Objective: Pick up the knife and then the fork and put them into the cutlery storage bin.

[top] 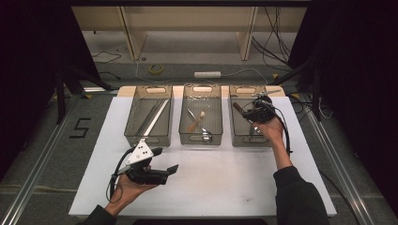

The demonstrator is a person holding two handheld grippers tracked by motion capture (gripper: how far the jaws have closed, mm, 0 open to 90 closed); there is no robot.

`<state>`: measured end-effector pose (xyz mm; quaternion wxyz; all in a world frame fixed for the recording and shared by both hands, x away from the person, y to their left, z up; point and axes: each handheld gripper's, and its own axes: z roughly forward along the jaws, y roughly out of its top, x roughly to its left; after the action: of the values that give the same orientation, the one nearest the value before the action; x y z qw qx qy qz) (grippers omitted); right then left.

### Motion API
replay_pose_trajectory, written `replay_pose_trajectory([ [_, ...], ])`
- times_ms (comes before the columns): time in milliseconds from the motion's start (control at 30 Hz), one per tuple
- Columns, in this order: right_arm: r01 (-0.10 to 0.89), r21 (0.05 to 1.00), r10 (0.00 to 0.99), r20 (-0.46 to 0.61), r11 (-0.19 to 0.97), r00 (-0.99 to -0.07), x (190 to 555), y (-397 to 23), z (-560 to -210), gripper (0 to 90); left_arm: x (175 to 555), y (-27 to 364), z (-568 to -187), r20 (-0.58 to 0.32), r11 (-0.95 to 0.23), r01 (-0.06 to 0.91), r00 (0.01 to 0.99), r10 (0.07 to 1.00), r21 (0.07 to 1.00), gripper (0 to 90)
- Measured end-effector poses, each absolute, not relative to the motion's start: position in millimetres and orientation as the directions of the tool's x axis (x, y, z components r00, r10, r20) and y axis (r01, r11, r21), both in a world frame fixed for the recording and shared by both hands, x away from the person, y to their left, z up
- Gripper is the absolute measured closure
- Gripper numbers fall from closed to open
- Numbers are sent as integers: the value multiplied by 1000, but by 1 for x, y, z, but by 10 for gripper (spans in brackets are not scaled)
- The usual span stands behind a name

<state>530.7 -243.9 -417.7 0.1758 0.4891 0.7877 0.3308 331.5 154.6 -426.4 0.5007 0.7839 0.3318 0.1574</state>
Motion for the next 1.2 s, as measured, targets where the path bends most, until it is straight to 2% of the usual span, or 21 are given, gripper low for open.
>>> replay_pose_trajectory([
  [233,668,688,884,81,284,-460,529,-244,-417,535,332,155,-426,-90,-274,365,728,680,890,156],
  [400,674,693,872,137,255,-470,523,-243,-412,373,331,155,-426,-88,-274,364,728,680,890,156],
  [600,632,736,854,147,242,-498,508,-237,-402,276,331,155,-426,-95,-265,368,723,684,891,156],
  [733,602,767,842,162,220,-514,493,-235,-396,249,331,156,-426,-99,-263,371,723,684,891,156],
  [1200,525,825,796,168,208,-581,442,-233,-397,244,332,156,-426,-107,-258,377,721,684,890,156],
])
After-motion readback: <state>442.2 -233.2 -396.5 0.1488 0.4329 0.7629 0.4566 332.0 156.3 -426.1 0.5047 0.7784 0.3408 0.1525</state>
